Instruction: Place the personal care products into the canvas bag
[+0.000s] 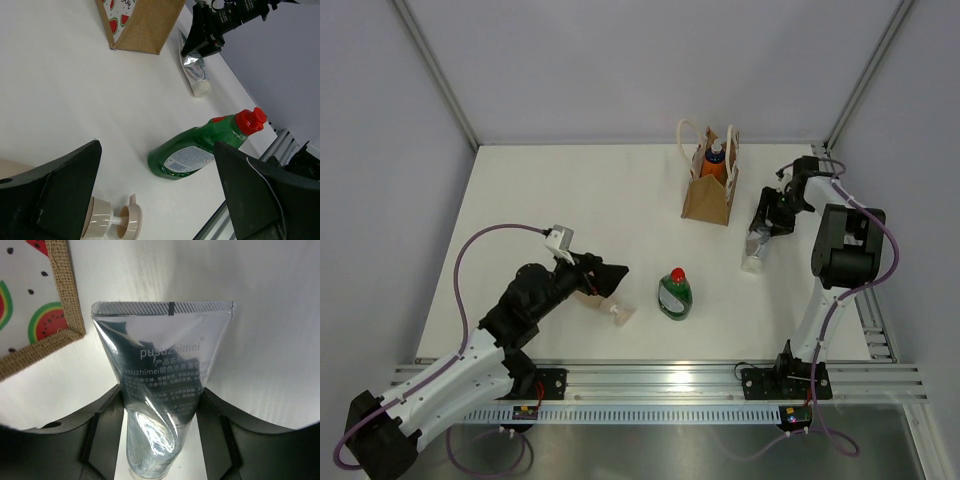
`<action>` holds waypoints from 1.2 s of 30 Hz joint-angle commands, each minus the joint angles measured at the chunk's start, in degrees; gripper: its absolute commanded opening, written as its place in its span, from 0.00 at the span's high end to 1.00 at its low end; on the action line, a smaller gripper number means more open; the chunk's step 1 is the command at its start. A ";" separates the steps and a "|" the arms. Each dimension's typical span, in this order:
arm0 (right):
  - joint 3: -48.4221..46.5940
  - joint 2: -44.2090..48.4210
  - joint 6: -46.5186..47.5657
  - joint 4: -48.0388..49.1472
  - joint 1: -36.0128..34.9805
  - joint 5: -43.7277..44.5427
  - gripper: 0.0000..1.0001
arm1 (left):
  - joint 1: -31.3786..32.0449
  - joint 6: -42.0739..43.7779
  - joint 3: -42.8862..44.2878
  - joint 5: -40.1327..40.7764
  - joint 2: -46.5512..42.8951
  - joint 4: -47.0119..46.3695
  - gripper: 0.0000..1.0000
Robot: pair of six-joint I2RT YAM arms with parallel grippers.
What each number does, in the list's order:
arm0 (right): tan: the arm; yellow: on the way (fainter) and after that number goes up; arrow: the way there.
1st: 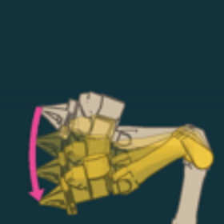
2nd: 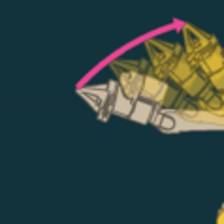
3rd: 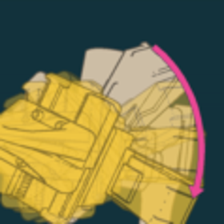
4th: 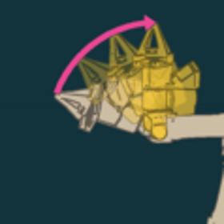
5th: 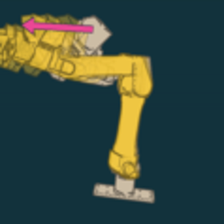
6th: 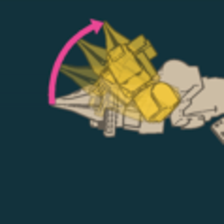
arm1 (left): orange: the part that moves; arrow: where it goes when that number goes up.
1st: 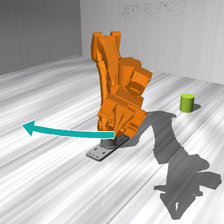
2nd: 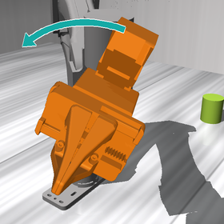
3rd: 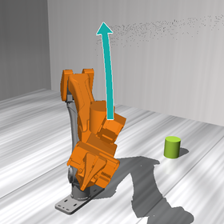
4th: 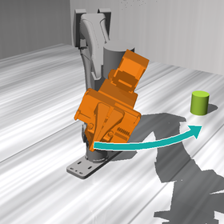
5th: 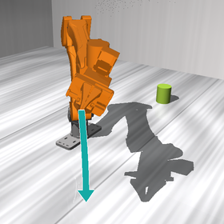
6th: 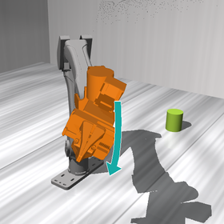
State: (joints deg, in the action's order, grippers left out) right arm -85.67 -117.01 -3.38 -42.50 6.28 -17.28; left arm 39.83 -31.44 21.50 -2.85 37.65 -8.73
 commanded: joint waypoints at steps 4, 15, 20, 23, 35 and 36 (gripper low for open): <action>3.84 6.97 1.27 5.49 3.56 -15.15 1.00 | -0.11 -0.46 -0.32 -0.57 0.14 -4.45 0.01; 8.41 9.78 2.67 12.70 4.44 -25.52 1.00 | -0.02 3.30 5.11 -9.45 6.37 -11.83 0.01; 10.69 12.33 3.02 15.42 4.53 -29.56 1.00 | 0.33 6.74 14.61 -11.91 16.56 -12.01 0.01; 13.93 14.52 3.02 17.18 4.53 -30.79 1.00 | 0.86 7.89 22.34 -14.02 26.66 -11.13 0.01; 23.70 22.44 1.53 24.13 4.53 -32.73 1.00 | 5.25 9.47 44.32 -24.04 60.68 -11.57 0.01; 24.05 22.79 1.27 24.39 4.53 -32.99 1.00 | 5.17 9.73 44.94 -24.65 63.22 -11.66 0.01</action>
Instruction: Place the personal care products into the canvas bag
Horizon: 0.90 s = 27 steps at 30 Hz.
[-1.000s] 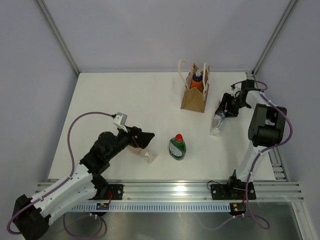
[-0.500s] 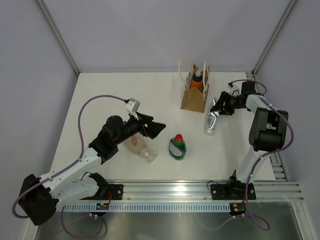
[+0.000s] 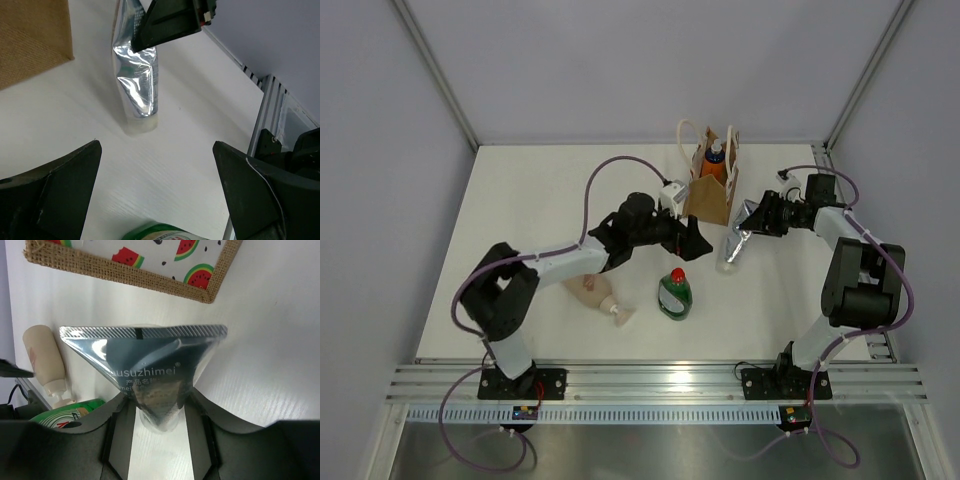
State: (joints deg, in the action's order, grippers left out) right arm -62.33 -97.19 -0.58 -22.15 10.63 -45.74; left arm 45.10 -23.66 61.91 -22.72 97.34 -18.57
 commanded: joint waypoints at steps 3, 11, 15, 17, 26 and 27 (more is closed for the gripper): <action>1.94 2.97 -2.93 4.83 0.09 -5.68 1.00 | 0.07 1.69 5.85 -6.19 7.41 -3.93 0.01; 2.29 3.14 -3.46 5.45 -1.49 -6.47 1.00 | 0.69 1.42 11.03 -7.51 16.56 -4.37 0.01; 2.82 4.46 -1.89 5.45 -3.42 -6.21 1.00 | 0.95 2.39 12.36 -6.73 19.20 -4.99 0.01; 3.26 5.78 -1.44 5.71 -4.91 -6.73 1.00 | 1.04 2.65 12.53 -6.64 20.08 -6.04 0.01; 4.32 8.68 0.75 6.25 -8.87 -11.13 1.00 | 1.04 1.52 13.94 -7.34 22.28 -7.09 0.01; 4.32 8.68 2.41 6.07 -9.40 -11.22 1.00 | 1.04 1.08 13.59 -7.43 22.71 -7.62 0.01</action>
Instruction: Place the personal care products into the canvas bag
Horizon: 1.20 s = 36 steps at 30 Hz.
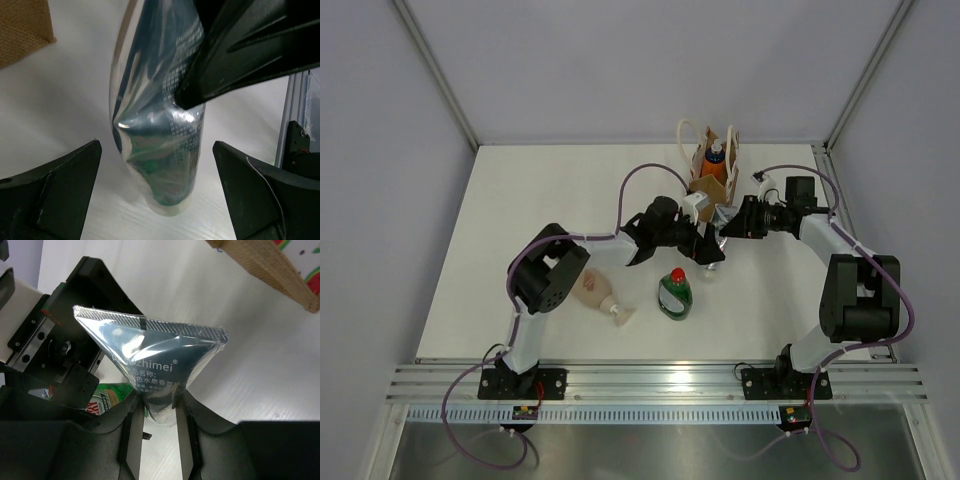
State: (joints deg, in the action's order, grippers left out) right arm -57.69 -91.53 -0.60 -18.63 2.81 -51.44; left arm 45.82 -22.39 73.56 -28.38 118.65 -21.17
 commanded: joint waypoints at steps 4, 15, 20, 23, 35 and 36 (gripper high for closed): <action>-0.14 3.63 2.97 2.55 -2.89 -5.51 1.00 | 0.32 -3.35 0.88 -4.83 1.93 -10.10 0.07; -3.91 4.86 8.32 -3.59 -4.21 -4.37 0.78 | -0.82 -5.38 -3.24 -8.09 -0.69 -11.70 1.00; -7.08 8.46 13.43 -9.31 -4.04 1.77 0.32 | -2.32 -2.84 -7.37 -7.39 -5.10 -9.86 1.00; -9.19 11.54 15.44 -11.07 -3.60 5.64 0.22 | -3.54 0.40 -8.43 -6.08 -9.22 -6.53 1.00; -7.79 21.56 22.84 -13.88 7.11 -4.28 0.18 | -7.24 6.66 9.47 2.80 -14.69 -2.12 1.00; -7.44 21.83 22.84 -13.97 7.47 -4.72 0.18 | -7.59 6.66 11.93 3.85 -13.46 -2.12 1.00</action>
State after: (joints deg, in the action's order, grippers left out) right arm -66.28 -71.13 19.79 -31.40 9.23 -52.66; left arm 38.87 -17.91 76.01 -28.29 105.45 -16.23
